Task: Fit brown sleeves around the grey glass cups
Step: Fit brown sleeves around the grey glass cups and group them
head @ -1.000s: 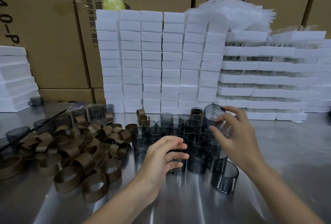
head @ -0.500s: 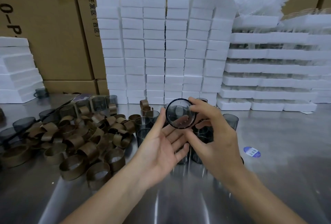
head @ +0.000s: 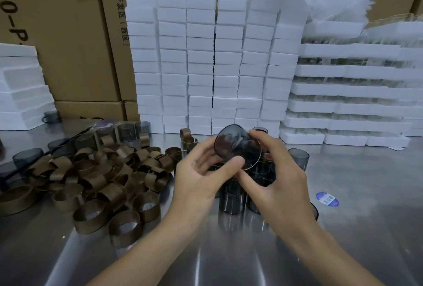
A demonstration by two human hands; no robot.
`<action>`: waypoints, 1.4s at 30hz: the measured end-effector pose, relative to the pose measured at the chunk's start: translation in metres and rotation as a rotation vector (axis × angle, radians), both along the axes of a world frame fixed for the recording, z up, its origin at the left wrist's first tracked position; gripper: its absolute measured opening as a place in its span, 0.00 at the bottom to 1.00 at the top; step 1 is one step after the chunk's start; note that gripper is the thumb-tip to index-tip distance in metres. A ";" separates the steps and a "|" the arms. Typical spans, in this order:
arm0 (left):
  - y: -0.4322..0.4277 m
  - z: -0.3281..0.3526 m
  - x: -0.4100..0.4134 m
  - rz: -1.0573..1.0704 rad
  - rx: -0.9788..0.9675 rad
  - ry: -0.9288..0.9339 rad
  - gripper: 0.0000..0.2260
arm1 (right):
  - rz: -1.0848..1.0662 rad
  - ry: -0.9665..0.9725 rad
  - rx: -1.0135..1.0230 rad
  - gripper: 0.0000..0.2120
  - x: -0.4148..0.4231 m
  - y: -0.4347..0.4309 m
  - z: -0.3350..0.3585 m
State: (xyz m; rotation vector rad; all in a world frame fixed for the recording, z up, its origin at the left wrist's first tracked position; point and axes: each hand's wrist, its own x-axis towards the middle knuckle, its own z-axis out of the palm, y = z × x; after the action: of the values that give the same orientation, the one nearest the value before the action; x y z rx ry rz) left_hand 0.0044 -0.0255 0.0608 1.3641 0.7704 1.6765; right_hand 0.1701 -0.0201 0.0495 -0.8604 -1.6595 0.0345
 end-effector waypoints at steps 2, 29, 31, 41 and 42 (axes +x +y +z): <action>0.000 -0.004 0.000 0.120 0.125 0.117 0.24 | 0.012 0.033 -0.055 0.30 0.001 0.001 -0.004; -0.015 0.004 0.019 -0.468 -0.399 -0.391 0.26 | 0.334 0.152 -0.339 0.35 -0.001 -0.004 0.004; -0.012 0.001 0.022 -0.468 -0.433 -0.441 0.28 | 0.355 0.185 -0.402 0.33 -0.003 -0.004 0.004; -0.011 -0.017 0.019 -0.045 -0.034 0.217 0.33 | 0.588 0.537 -0.606 0.32 -0.038 -0.021 -0.004; -0.011 -0.019 0.016 0.042 0.041 0.323 0.32 | 0.585 0.578 -0.612 0.32 -0.037 -0.020 -0.003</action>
State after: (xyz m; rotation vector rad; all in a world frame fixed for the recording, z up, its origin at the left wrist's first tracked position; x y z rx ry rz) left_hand 0.0204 -0.0366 0.0419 1.6825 0.9561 1.5289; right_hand 0.1326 -0.0405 0.0464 -0.6779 -1.2911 1.1356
